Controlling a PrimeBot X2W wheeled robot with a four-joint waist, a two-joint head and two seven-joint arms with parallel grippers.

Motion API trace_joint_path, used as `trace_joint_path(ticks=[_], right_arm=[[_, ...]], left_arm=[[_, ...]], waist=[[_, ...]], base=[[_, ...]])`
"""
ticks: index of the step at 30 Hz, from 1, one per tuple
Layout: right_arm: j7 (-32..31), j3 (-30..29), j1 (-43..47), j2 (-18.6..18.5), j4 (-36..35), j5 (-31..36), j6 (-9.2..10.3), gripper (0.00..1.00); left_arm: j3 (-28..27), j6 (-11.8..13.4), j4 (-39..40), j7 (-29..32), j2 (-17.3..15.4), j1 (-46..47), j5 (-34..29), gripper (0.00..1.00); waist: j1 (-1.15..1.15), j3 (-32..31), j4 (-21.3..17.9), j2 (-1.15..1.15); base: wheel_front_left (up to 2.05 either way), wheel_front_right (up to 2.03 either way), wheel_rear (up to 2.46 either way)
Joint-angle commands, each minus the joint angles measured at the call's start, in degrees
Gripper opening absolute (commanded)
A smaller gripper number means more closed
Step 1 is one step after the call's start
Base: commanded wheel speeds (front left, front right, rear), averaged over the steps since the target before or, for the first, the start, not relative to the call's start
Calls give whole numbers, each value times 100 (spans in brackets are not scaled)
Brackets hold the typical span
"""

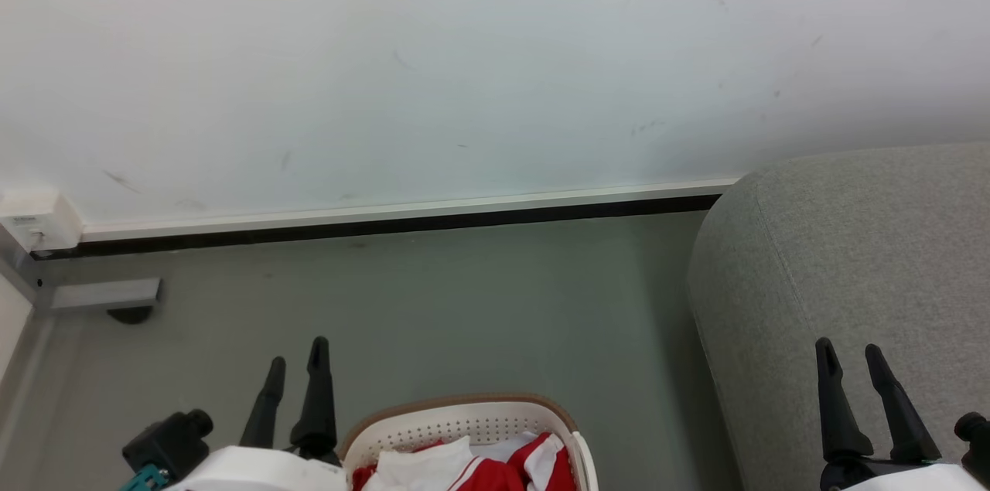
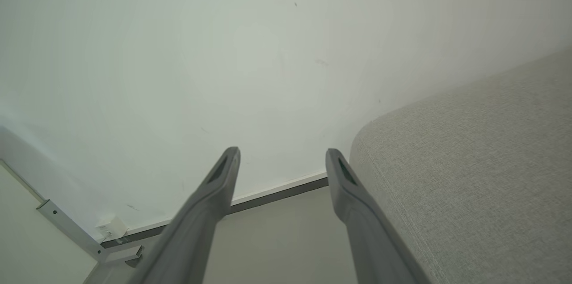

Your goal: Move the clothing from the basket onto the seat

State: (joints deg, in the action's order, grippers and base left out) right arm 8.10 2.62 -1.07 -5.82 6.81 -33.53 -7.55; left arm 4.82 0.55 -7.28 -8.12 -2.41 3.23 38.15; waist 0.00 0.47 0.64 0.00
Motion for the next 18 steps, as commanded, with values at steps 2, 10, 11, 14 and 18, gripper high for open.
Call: trace_joint_path(ticks=[2, 10, 11, 14, 18], right_arm=[[51, 21, -7, -75, -96, 207, 7, 100], [171, 111, 55, -93, -130, 643, 7, 100], [181, 121, 61, -94, -132, 697, 7, 100], [228, 138, 68, -93, -142, 851, 8, 100], [279, 153, 86, -86, -161, 1009, 8, 100]], left_arm=[[25, 30, 59, -48, -49, 5, -218, 100], [110, 69, 48, -172, -52, -24, -696, 100], [118, 77, 44, -192, -52, -28, -747, 100], [143, 91, 23, -229, -54, -41, -910, 100], [186, 104, -4, -281, -55, -51, -1124, 100]], waist=[[0, -1, 2, 0], [0, 1, 14, 0], [0, 1, 15, 0], [0, 0, 15, 0], [0, -4, 17, 0]], base=[[0, 0, 0], [0, 0, 0], [0, 0, 0], [0, 0, 0], [0, 0, 0]])
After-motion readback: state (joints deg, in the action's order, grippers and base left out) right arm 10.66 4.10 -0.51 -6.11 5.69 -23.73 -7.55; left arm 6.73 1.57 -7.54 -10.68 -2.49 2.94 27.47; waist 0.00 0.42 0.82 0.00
